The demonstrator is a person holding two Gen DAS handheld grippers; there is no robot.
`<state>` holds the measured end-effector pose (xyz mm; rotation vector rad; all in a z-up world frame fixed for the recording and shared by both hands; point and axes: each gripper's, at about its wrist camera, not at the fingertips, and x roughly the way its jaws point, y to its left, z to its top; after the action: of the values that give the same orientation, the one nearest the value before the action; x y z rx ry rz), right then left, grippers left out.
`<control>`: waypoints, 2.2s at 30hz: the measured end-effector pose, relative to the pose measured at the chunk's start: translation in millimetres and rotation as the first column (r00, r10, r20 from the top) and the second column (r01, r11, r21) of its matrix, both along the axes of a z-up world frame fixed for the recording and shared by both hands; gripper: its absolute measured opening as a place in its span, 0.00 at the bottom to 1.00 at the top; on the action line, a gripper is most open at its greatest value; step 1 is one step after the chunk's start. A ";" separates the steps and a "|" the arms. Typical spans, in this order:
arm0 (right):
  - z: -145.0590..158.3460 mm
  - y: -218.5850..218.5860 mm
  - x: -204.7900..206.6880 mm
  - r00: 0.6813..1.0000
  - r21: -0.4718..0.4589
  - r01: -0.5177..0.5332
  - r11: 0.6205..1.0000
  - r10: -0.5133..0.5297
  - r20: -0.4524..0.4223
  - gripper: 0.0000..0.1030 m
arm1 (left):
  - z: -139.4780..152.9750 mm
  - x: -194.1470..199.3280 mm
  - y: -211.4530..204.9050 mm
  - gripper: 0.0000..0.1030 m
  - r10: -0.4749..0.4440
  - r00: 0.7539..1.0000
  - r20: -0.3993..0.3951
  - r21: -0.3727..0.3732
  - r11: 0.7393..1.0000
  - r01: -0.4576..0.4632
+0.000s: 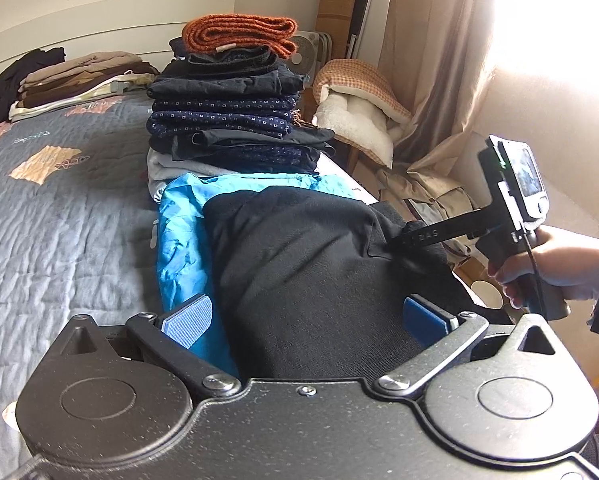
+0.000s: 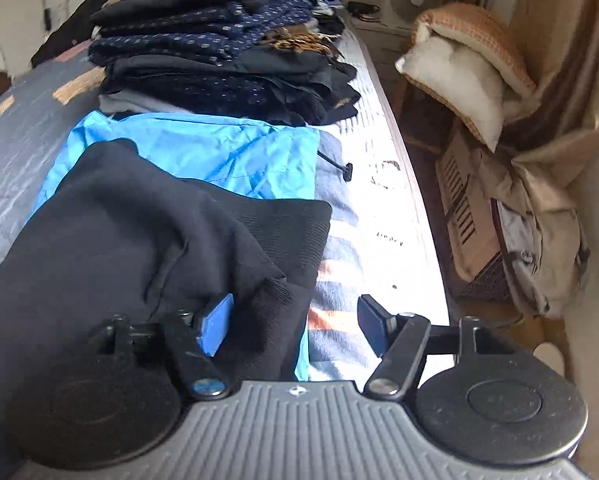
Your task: Fold clothes
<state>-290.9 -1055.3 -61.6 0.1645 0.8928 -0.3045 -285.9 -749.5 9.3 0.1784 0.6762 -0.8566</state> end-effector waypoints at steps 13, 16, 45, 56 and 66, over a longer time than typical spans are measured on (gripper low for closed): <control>70.4 7.4 -41.0 0.930 0.200 -0.077 0.977 -0.002 0.369 0.80 | -3.3 1.2 -1.3 1.00 0.004 1.000 -0.011 0.005 1.000 -0.003; 59.4 10.3 -25.3 0.916 0.444 -0.204 0.872 0.011 0.400 0.80 | -4.3 1.0 -1.6 1.00 0.004 1.000 -0.011 0.008 1.000 -0.004; -36.0 -70.6 -20.8 0.900 0.803 -0.006 0.596 -0.347 0.265 0.66 | -7.6 5.5 1.3 1.00 0.009 1.000 -0.007 0.016 1.000 -0.009; -7.1 -38.9 -62.9 0.912 0.759 -0.105 0.642 -0.242 0.331 0.78 | -1.2 -2.7 1.6 1.00 0.000 1.000 0.006 0.004 1.000 0.000; 9.1 -45.7 -73.4 0.870 0.754 -0.111 0.647 -0.303 0.389 0.78 | -0.4 -0.3 3.9 1.00 0.000 1.000 0.003 -0.006 1.000 0.000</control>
<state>-364.2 -1101.0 -52.5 1.0541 0.4451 0.0460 -286.2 -745.6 8.9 0.1740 0.6711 -0.8580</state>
